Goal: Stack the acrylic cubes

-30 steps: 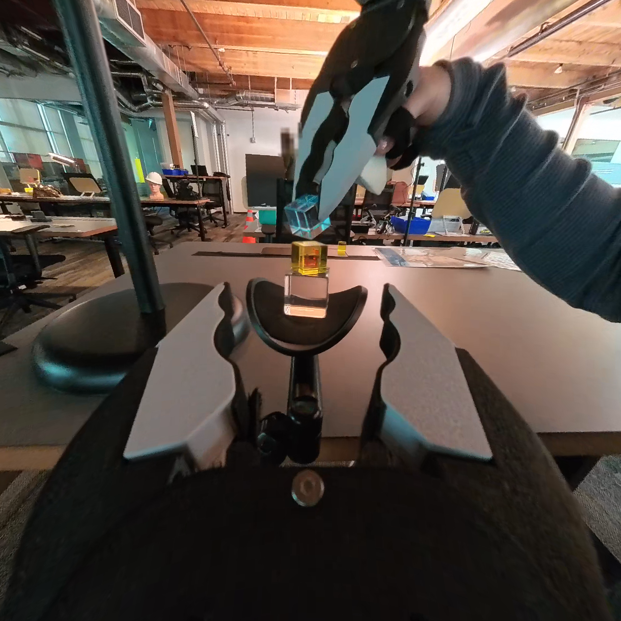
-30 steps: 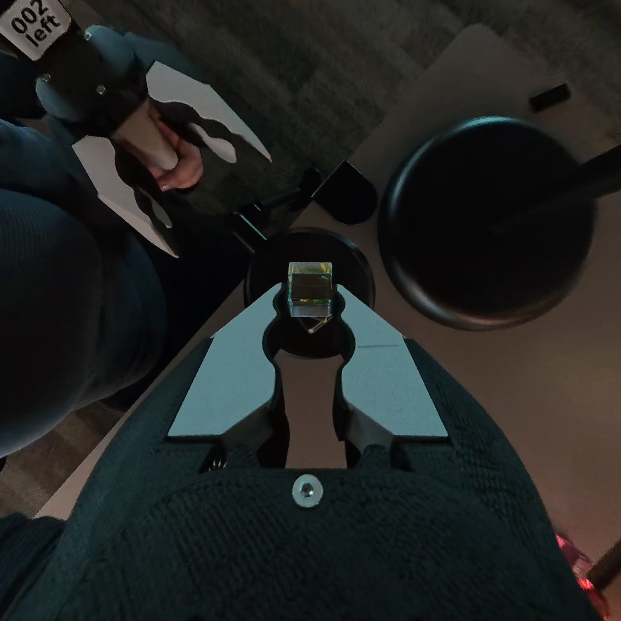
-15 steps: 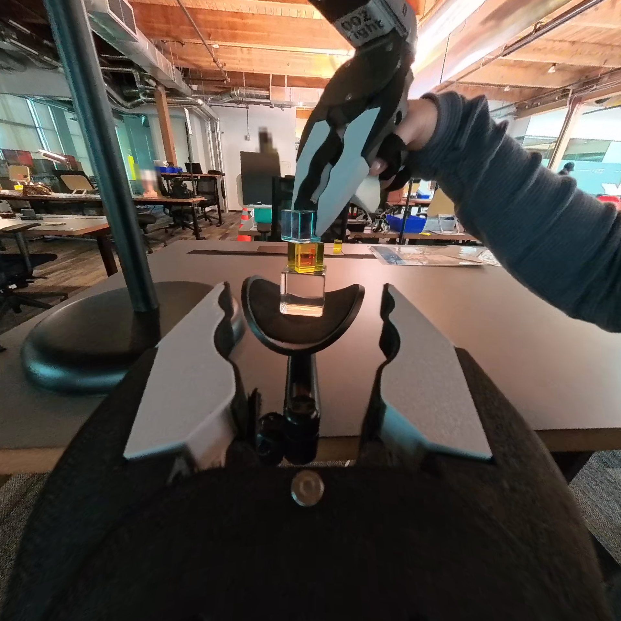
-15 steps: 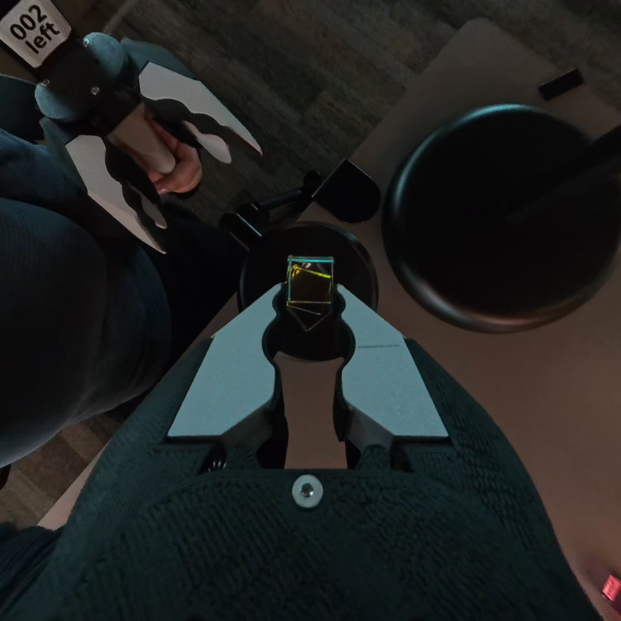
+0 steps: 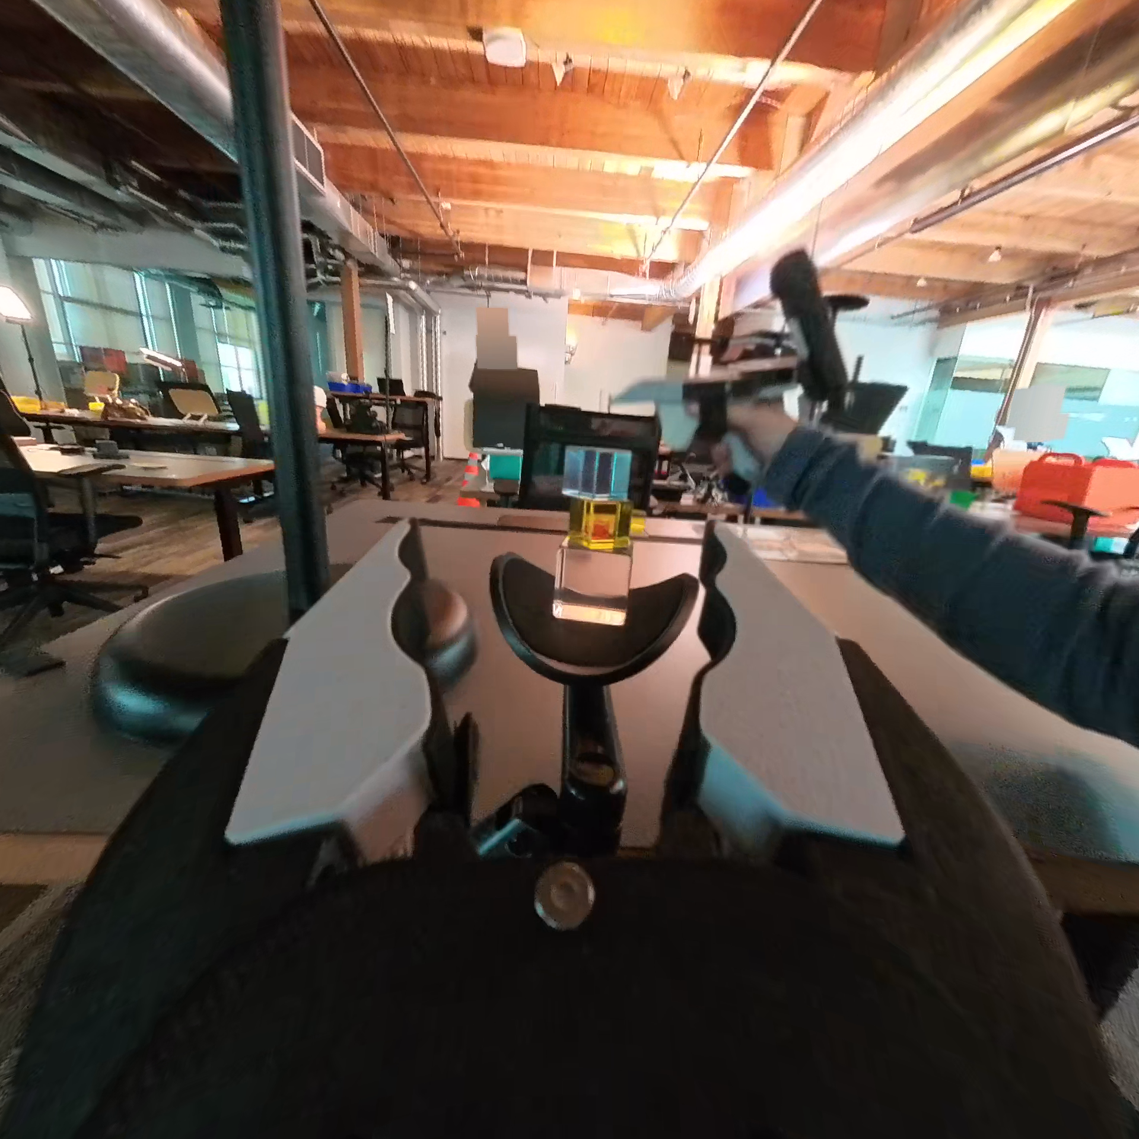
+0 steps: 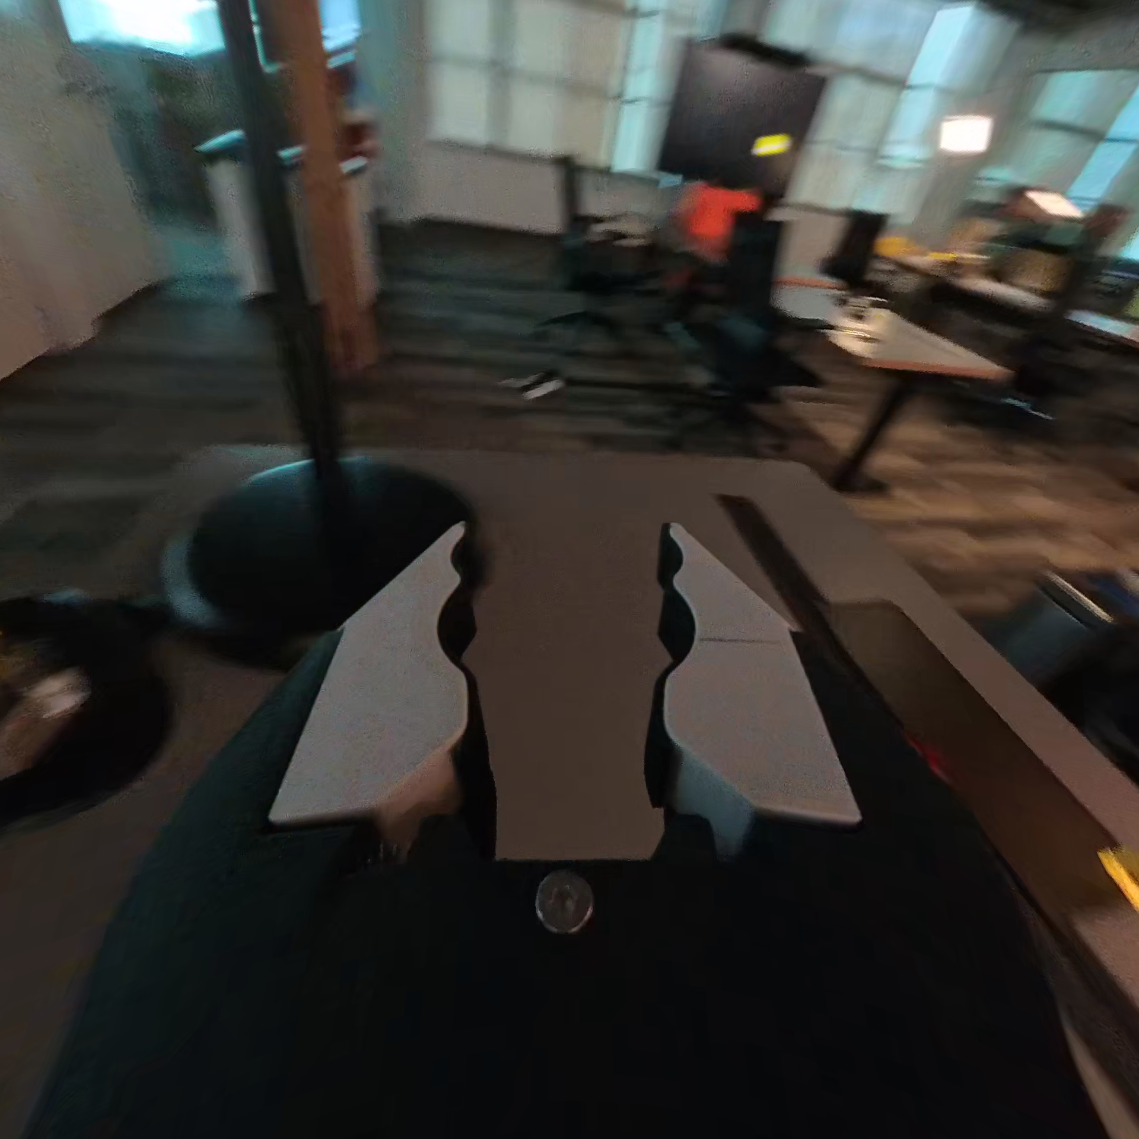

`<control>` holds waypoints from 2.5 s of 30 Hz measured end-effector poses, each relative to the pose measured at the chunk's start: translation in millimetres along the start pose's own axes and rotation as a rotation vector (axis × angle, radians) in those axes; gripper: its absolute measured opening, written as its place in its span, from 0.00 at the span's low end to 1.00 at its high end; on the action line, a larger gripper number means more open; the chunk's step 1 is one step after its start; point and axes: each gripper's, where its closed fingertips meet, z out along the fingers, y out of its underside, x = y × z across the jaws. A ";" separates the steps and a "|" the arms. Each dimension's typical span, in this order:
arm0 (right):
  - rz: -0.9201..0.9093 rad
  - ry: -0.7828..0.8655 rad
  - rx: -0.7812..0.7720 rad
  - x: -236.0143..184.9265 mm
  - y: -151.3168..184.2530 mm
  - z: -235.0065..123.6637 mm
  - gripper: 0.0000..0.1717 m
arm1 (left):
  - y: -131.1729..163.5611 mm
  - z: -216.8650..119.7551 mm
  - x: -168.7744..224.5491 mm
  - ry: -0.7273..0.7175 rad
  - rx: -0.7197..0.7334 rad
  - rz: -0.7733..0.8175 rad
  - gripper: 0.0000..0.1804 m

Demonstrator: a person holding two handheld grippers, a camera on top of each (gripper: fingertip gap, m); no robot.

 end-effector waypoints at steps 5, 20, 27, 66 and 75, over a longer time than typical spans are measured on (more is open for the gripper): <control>0.160 0.313 0.041 82.8 79.8 1.7 0.29 | 2.2 2.4 -9.3 -0.038 0.033 0.007 0.48; 0.267 0.446 -0.518 165.0 204.2 88.0 0.32 | 19.6 28.9 -33.9 -0.083 -0.045 0.014 0.48; 0.330 0.454 -0.493 176.7 204.2 90.8 0.18 | 38.6 45.2 -34.4 -0.061 -0.102 0.006 0.49; -0.086 -0.696 -0.016 -212.7 -39.6 -25.6 0.15 | -0.7 13.6 16.1 -0.033 -0.042 0.064 0.48; -0.129 -0.754 -0.157 -236.7 -20.2 -26.7 0.15 | 1.0 15.8 18.9 -0.029 -0.049 0.071 0.48</control>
